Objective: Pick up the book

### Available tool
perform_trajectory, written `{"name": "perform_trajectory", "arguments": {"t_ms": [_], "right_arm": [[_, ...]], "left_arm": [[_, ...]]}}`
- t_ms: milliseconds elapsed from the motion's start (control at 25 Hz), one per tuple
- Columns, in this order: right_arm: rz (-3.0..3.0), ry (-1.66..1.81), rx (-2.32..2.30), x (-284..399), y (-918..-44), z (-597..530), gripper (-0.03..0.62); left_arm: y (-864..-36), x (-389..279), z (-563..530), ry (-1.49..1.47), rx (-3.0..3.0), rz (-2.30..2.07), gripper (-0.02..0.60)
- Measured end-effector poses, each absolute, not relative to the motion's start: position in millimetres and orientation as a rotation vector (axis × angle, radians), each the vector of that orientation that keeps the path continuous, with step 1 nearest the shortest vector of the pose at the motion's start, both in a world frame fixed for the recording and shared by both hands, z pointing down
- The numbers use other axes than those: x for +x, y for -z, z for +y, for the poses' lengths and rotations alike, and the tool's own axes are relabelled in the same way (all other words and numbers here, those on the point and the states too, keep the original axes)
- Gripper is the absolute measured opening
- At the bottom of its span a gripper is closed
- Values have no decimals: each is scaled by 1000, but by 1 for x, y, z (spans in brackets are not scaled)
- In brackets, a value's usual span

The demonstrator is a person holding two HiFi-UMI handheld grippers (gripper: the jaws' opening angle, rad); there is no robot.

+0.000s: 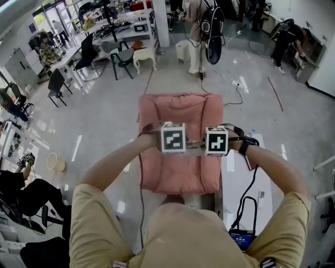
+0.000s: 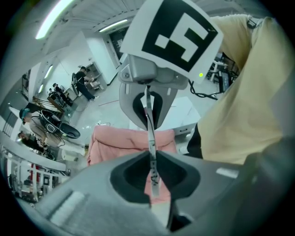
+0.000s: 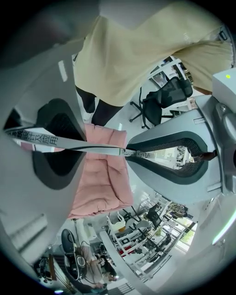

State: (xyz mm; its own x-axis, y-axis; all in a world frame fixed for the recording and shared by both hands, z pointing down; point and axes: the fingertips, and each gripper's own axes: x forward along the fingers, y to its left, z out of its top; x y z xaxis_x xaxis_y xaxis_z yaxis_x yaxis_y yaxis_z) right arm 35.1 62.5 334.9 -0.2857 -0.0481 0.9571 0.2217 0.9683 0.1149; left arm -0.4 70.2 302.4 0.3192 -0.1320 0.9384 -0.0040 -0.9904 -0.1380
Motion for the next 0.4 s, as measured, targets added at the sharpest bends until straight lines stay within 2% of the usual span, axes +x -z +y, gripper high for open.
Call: {"name": "perform_trajectory", "arguments": {"t_ms": [400], "right_arm": [[-1829,232,-144,28,-359,44,49]], "left_arm": [[-331,-9,48,1779,-2527,94,41]]}}
